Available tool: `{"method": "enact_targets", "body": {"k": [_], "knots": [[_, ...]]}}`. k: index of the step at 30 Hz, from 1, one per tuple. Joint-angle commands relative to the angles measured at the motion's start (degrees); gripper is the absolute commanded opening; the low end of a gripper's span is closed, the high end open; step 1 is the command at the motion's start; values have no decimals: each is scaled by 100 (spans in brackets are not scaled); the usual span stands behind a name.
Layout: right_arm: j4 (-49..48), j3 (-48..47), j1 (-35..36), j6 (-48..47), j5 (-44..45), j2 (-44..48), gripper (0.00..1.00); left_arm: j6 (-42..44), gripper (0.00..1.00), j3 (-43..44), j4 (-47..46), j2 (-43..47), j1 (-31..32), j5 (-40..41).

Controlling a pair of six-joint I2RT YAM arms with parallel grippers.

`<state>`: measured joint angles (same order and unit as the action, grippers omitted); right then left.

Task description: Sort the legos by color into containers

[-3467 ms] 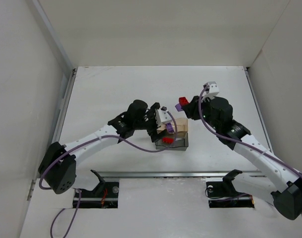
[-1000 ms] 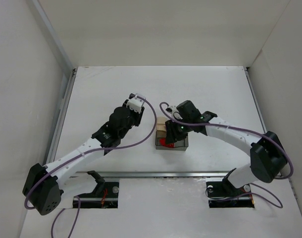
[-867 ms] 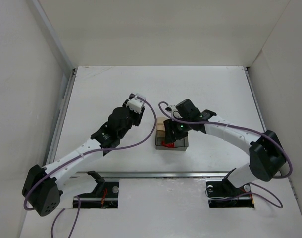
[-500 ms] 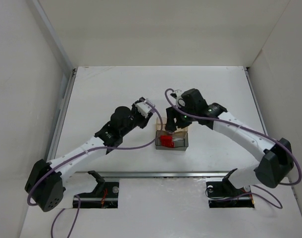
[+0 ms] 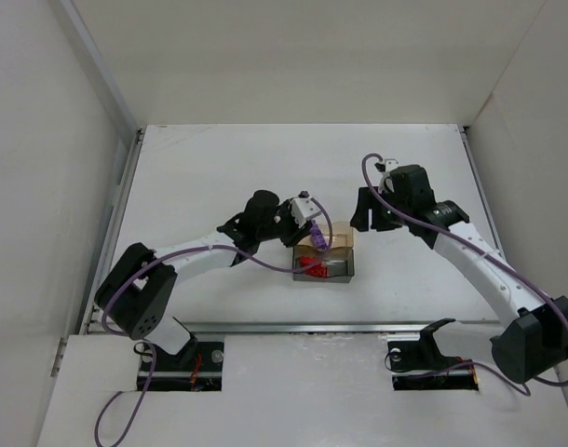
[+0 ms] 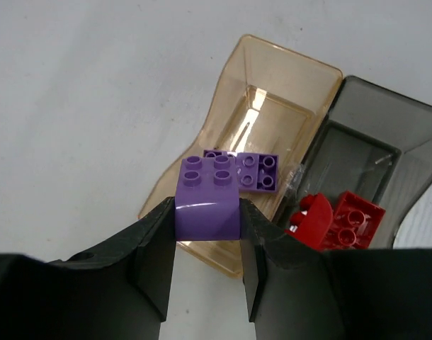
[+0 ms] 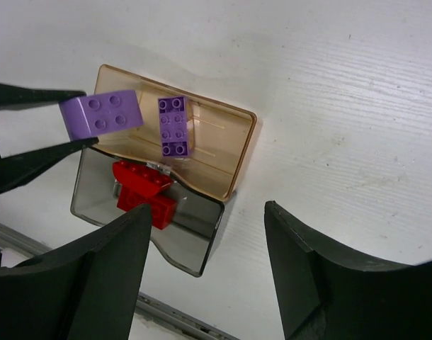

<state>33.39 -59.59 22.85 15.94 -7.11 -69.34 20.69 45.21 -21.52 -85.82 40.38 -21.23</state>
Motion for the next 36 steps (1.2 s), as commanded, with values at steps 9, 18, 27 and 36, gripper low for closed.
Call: {"method": "enact_targets", "body": {"k": [9,18,27,36], "knots": [[-183,-360,-272,-452,-413,-18,73,875,100,858,1193,-14,225,-302],[-420,-939,-921,145,691,-483,94,-1707,100,1507,629,487,-162,4247],[-579,-1546,-2100,1762,3408,-1152,99,-2858,100,771,1343,899,-873,7033],[-807,-1486,-2232,1561,3736,-810,99,-4748,100,-355,2186,1498,-1243,7661]]}}
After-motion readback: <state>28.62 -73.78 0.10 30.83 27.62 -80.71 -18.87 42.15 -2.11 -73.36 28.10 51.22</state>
